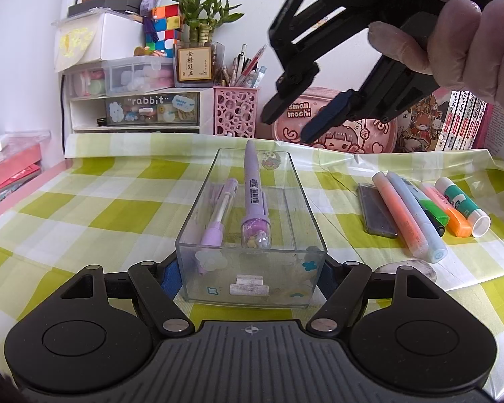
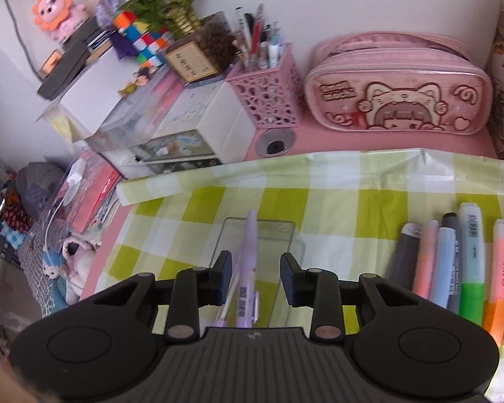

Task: Organize stationery
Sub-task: 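Push the thick lavender pen down flat in the box with the right tool, then withdraw the right tool back toward the row of markers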

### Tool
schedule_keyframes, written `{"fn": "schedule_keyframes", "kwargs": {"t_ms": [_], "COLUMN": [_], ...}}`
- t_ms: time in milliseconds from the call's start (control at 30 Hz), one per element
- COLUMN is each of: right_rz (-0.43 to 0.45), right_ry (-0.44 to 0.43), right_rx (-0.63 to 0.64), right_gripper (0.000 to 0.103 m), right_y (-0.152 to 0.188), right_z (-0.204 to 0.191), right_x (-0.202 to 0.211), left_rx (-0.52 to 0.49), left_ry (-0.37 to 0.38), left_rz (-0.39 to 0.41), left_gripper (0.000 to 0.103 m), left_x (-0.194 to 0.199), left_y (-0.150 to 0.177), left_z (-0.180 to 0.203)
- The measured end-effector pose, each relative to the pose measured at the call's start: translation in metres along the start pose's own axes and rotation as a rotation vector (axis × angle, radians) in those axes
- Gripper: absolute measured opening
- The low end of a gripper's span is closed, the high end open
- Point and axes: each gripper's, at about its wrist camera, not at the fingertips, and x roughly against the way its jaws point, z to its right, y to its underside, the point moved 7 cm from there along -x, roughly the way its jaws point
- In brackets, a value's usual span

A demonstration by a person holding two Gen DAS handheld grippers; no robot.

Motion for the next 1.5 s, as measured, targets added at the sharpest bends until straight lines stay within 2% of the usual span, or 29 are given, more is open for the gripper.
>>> {"fn": "schedule_keyframes", "kwargs": {"t_ms": [233,333,433,533,633,767,1033,1233,1500], "right_rz": [-0.067,-0.075,-0.137,-0.156,-0.164,-0.165,-0.178,-0.129,0.072], "right_ry": [0.080,0.075,0.096,0.098,0.131,0.111,0.090,0.031,0.038], "right_rx": [0.026,0.023,-0.015,-0.051,-0.120,-0.223,-0.178,-0.124,-0.032], "right_gripper": [0.017,0.017,0.017,0.017,0.017,0.017,0.021,0.030,0.047], "right_y": [0.007,0.011,0.019,0.021,0.019,0.016,0.017,0.019,0.029], "right_z": [-0.004,-0.005,-0.008,-0.012,-0.005,0.002,-0.002,-0.005,0.009], "right_x": [-0.044,-0.047,-0.050,-0.055,-0.062,-0.064,-0.062,-0.040,0.008], "left_rx": [-0.001,0.000,0.002,0.004,0.004,0.002,0.002,0.004,0.004], "left_ry": [-0.002,0.001,0.005,0.007,0.007,0.005,0.004,0.005,0.005], "left_rz": [-0.001,-0.001,-0.002,-0.002,-0.002,-0.003,-0.003,-0.003,-0.003], "left_gripper": [0.073,0.073,0.073,0.073,0.073,0.073,0.073,0.073,0.073], "left_x": [0.000,0.000,-0.001,-0.001,-0.001,-0.001,-0.001,-0.001,-0.001], "left_y": [0.000,0.000,-0.001,-0.001,-0.001,0.000,0.000,0.000,0.000], "left_z": [0.000,0.000,0.000,-0.001,-0.001,0.000,0.000,0.000,0.000]}}
